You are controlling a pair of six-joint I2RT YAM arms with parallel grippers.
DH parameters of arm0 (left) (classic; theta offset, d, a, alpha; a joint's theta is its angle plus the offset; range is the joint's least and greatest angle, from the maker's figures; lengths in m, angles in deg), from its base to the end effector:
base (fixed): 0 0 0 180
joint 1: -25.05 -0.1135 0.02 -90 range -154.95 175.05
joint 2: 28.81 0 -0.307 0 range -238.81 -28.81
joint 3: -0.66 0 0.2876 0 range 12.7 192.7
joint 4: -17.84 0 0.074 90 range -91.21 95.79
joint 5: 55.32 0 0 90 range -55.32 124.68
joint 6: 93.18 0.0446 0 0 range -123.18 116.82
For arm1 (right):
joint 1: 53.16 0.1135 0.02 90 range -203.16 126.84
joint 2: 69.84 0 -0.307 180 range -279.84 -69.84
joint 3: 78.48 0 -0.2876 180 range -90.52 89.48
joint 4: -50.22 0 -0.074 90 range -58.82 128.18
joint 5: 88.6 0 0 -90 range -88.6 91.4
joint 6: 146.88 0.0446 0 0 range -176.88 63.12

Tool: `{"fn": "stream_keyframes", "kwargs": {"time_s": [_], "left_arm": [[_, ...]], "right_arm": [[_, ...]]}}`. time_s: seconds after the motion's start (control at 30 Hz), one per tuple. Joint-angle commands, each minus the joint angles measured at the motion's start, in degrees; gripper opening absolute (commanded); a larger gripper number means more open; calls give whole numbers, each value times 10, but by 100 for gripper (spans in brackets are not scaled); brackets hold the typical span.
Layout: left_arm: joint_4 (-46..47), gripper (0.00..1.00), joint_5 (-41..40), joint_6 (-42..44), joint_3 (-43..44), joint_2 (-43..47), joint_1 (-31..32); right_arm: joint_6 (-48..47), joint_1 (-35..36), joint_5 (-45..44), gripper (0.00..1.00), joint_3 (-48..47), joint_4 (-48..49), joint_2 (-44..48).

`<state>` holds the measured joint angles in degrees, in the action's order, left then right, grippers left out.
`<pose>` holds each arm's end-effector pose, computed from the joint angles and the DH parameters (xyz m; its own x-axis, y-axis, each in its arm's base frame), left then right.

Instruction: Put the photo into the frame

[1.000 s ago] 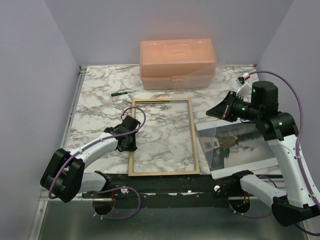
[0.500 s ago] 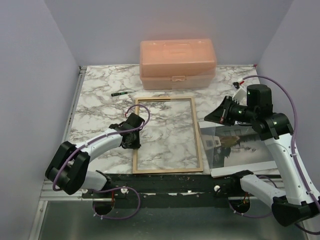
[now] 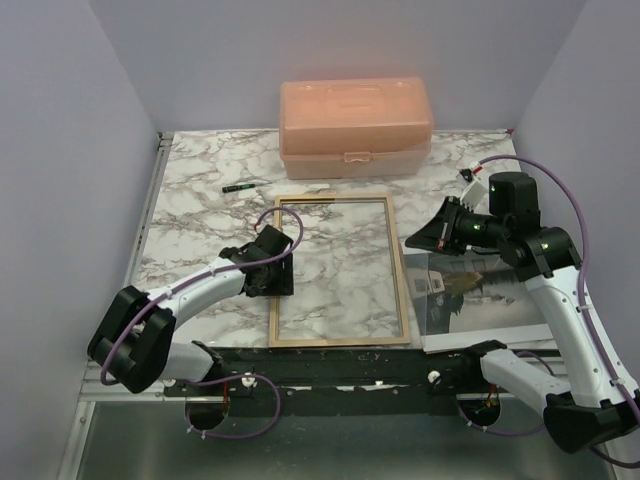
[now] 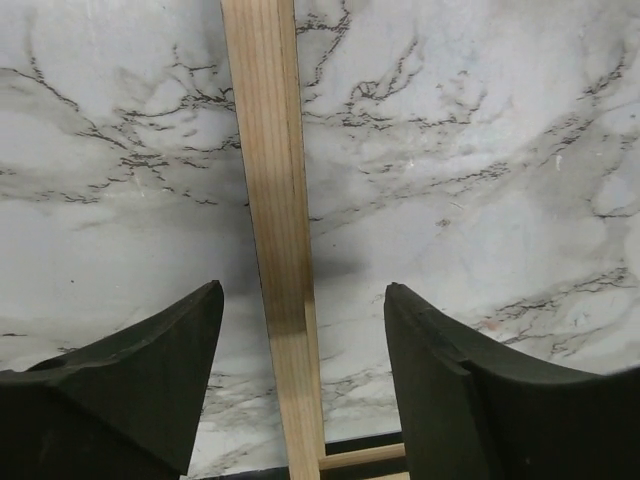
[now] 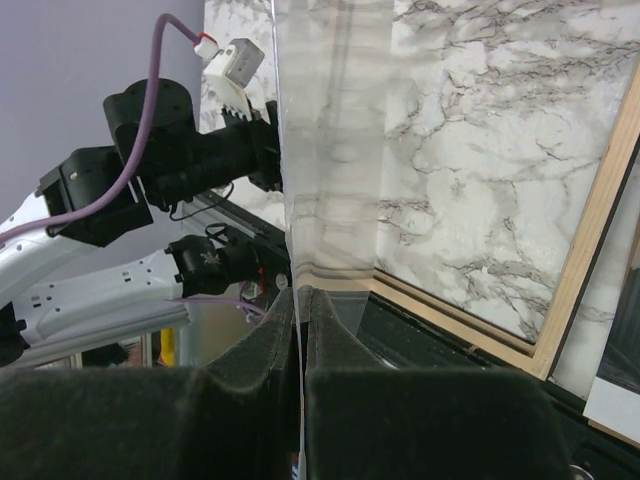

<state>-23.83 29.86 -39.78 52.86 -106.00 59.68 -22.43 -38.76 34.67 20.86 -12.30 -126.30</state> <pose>0.2157 -0.1444 0.1826 -0.9278 -0.0813 -0.3641 -0.0178 0.9845 -0.1743 0.1876 0.0734 0.4183 -0.8487 0.2704 -0.4545 -0.1755 0.6668 0.7243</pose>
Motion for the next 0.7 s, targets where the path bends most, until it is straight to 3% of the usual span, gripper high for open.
{"fn": "stream_keyframes", "kwargs": {"time_s": [0.0,0.37,0.4,0.43,0.67], "left_arm": [[-11,69,8,-6,15,47,3],[-11,68,45,-72,-67,126,2],[47,67,47,-82,-78,136,3],[-9,66,48,-88,-89,148,2],[-17,61,73,-119,-141,227,3]], "right_arm": [[2,-2,30,0,-1,12,14],[-1,-2,53,0,21,21,11],[-1,-2,57,0,24,24,9],[1,-2,62,0,27,29,9],[16,-2,100,0,49,80,-5]]}}
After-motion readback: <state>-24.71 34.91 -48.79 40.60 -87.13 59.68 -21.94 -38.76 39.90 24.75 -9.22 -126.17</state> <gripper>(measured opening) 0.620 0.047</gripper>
